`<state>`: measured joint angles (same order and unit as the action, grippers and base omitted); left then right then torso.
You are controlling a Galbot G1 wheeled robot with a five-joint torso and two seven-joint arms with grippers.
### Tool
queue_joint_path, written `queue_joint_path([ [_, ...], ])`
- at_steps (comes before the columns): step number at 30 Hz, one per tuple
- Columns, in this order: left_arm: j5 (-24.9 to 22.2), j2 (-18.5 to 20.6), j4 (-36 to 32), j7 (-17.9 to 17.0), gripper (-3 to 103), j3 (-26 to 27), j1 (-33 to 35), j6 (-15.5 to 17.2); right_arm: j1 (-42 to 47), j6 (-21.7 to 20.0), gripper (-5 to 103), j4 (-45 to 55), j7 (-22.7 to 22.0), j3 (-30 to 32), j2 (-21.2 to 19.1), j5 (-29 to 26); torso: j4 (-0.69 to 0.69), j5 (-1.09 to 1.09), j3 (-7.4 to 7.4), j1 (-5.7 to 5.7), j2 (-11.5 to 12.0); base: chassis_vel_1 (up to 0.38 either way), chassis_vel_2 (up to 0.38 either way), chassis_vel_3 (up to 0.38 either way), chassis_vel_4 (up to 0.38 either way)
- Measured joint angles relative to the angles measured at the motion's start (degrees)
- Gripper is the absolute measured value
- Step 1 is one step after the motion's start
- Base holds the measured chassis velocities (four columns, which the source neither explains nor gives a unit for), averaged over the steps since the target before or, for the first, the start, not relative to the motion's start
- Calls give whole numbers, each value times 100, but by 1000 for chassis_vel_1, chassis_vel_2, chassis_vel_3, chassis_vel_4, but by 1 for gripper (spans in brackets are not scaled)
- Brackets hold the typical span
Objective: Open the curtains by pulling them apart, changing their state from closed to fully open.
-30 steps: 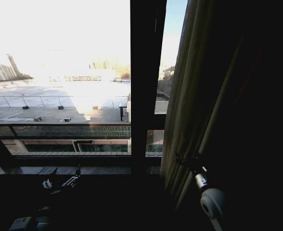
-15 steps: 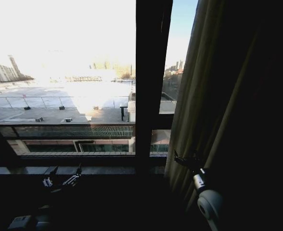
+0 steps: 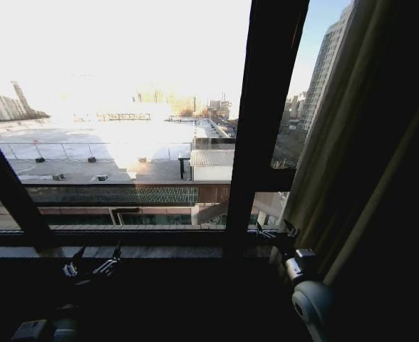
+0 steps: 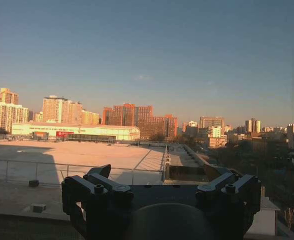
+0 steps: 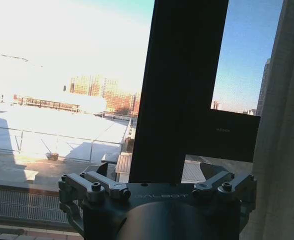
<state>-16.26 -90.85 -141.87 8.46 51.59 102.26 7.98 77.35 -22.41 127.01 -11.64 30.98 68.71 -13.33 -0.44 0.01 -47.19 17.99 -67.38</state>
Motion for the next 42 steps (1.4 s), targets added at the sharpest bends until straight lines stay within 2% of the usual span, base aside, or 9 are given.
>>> queue_joint_path([
  [42,20,-30,-39,19,100,-10,0,5,2,149,100,-118,41,-74,62,120,0,-2,0,0,0,354,354,-350,-351],
])
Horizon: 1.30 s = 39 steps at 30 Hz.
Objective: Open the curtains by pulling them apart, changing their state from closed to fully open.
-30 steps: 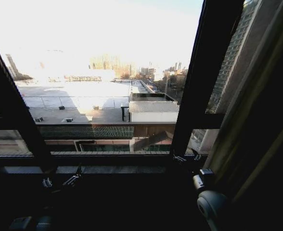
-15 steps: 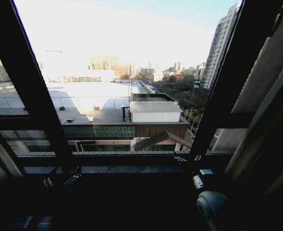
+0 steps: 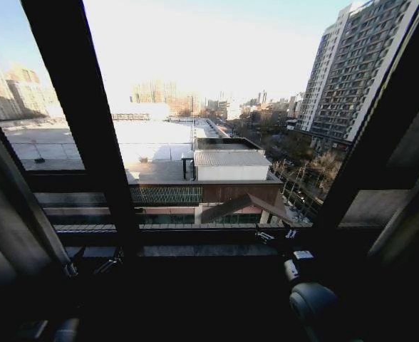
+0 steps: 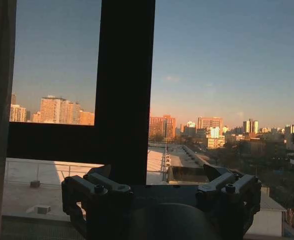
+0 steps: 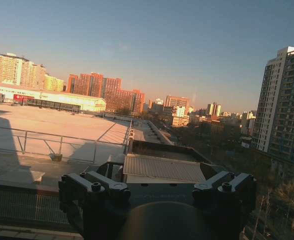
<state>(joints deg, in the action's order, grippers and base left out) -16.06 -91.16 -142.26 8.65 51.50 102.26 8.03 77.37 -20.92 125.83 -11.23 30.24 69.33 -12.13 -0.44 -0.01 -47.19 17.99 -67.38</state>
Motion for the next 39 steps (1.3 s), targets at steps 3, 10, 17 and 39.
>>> queue_joint_path([
  [3,-2,0,-2,2,100,-7,0,0,4,3,100,0,2,-16,6,12,0,0,0,-1,0,360,348,-371,-371],
  [10,-4,0,-2,2,100,-13,23,-2,2,5,100,0,4,-37,5,21,0,2,0,0,-1,363,367,-374,-355],
  [17,-10,0,-2,6,100,-2,27,-9,-17,10,100,-6,2,-109,16,38,0,-1,0,0,0,330,339,-341,-346],
  [39,-24,1,140,1,100,1,-38,-62,-43,198,100,-105,-29,-192,49,236,0,-2,0,0,0,346,349,-344,-359],
])
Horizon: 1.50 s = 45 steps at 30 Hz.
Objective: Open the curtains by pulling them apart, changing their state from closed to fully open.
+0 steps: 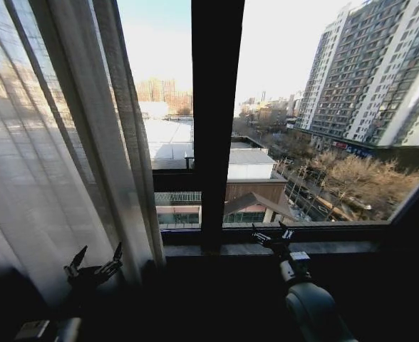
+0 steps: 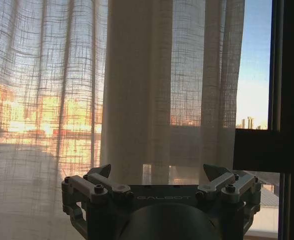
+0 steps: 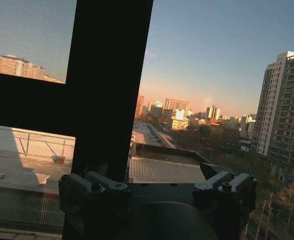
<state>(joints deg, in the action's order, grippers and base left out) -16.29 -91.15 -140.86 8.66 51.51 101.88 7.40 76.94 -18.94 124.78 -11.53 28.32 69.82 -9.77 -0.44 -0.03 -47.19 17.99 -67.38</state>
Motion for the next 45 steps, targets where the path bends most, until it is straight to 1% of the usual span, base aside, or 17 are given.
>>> queue_joint_path([
  [4,-7,2,43,-11,100,4,24,-74,1,31,100,1,-3,-24,5,6,1,9,1,1,-1,231,200,-217,-220],
  [11,-8,1,60,23,100,-5,32,-85,17,120,100,0,29,-36,10,19,0,0,1,0,-1,50,18,-24,-43],
  [13,-9,-2,71,123,100,-8,32,-96,16,164,100,-40,41,-34,13,35,-2,-5,0,0,0,-54,-31,67,60],
  [19,-7,-3,83,155,100,-14,44,-114,11,244,100,-93,77,-13,21,36,-1,-1,0,0,0,-50,-36,44,32],
  [22,-6,-1,90,156,100,-3,47,-117,-1,268,100,-130,79,-14,24,36,1,6,1,0,-1,0,0,0,0],
  [26,-5,-1,93,157,100,-1,48,-120,-8,270,100,-157,78,-25,35,36,0,2,0,-1,-1,1,37,8,-28],
  [32,-4,-2,99,160,100,-7,42,-126,0,270,100,-175,76,-25,44,31,0,1,1,-1,-1,-77,104,63,-101],
  [45,5,-1,122,159,100,-7,43,-145,17,274,100,-217,39,-27,66,27,0,4,-2,7,2,-149,209,135,-223],
])
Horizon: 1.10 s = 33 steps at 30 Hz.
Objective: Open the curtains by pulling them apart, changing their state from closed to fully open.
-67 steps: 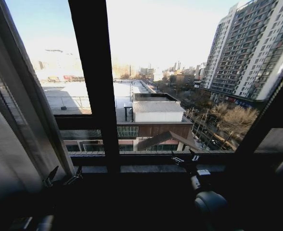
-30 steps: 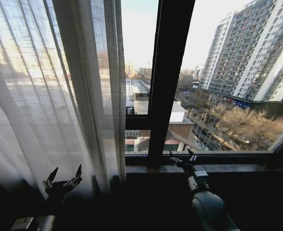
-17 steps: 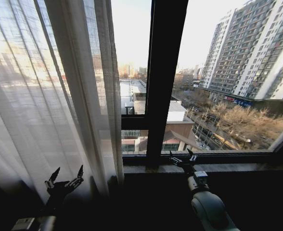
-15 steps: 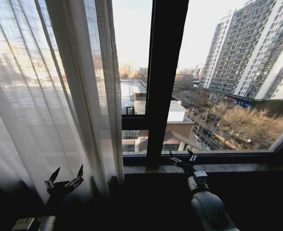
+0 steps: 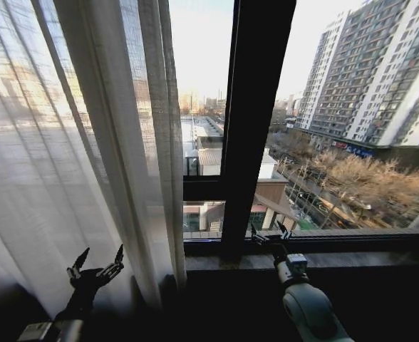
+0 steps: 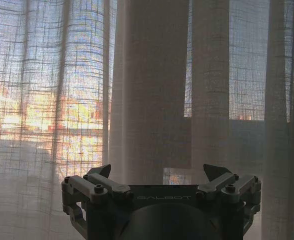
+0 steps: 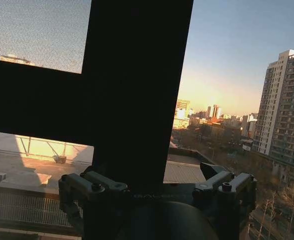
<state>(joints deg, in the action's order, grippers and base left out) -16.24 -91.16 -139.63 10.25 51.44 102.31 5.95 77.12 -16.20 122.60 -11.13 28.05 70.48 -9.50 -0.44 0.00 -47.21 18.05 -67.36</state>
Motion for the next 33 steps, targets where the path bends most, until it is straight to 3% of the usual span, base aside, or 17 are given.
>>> queue_joint_path([
  [9,233,10,67,109,100,-142,-78,102,-13,-12,100,-26,-130,57,5,-16,-1,-2,4,-12,-5,-13,14,12,-10],
  [13,429,105,256,350,100,-262,-253,342,-23,-13,100,-34,-145,58,5,-20,0,-2,5,-14,-6,13,-19,-8,31],
  [21,328,689,941,472,100,-462,-1323,882,-120,-14,100,-165,-240,170,17,-29,-1,-2,0,-2,-1,0,0,0,0],
  [33,326,1124,1585,437,100,-1109,-1857,1052,-71,-14,100,-178,-389,291,0,-29,1,-1,1,-7,-2,0,0,0,0],
])
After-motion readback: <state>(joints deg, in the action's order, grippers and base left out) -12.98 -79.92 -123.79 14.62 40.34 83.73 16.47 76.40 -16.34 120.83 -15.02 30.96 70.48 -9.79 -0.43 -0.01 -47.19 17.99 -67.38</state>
